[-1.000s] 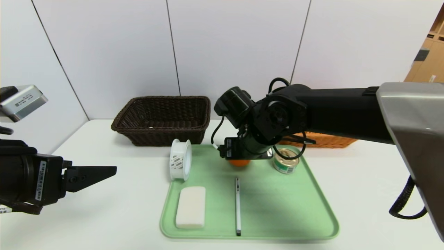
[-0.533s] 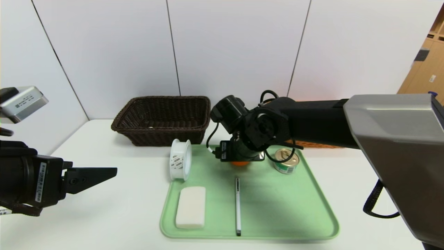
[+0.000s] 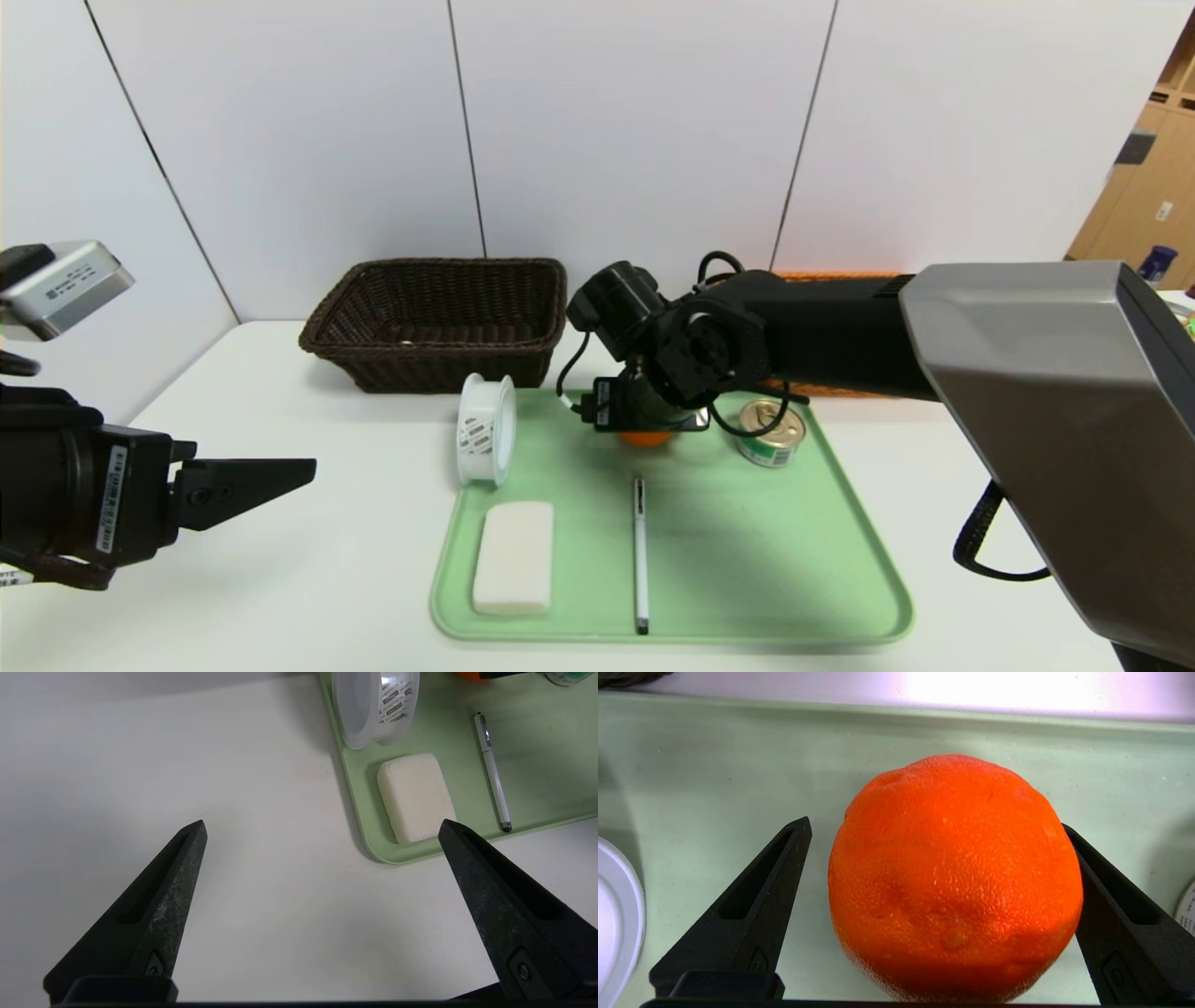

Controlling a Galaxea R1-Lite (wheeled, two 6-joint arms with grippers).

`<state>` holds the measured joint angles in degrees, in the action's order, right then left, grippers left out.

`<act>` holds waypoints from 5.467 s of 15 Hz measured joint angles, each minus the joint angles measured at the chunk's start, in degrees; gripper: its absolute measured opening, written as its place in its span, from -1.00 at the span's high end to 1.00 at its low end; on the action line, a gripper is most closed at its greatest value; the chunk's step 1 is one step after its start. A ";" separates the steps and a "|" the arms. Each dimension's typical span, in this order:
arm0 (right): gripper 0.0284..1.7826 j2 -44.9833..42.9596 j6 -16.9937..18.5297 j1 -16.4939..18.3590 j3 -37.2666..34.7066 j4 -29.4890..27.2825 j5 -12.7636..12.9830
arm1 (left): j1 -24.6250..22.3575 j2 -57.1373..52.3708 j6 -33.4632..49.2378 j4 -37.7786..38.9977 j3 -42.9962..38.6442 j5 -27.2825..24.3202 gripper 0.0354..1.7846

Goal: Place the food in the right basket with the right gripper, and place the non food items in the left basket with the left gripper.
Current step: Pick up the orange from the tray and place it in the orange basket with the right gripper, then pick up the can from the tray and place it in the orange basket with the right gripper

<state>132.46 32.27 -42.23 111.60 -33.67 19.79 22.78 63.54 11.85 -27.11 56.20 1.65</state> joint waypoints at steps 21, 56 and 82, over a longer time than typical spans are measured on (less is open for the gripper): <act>-0.34 -22.38 -3.58 9.33 -2.45 -0.10 -0.77 | -0.02 -1.24 0.41 2.15 -0.89 -2.39 -0.96; -0.86 -27.45 -12.12 25.59 -7.28 -1.50 -14.58 | -0.11 1.62 0.96 17.58 -1.55 -0.85 -0.96; -0.90 -36.05 -21.00 15.80 -88.70 83.33 -8.29 | -0.93 6.11 2.62 34.63 -12.43 -0.90 -0.96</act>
<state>96.42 11.26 -26.43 22.91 49.66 11.50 21.86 69.64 14.47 7.52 43.76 0.74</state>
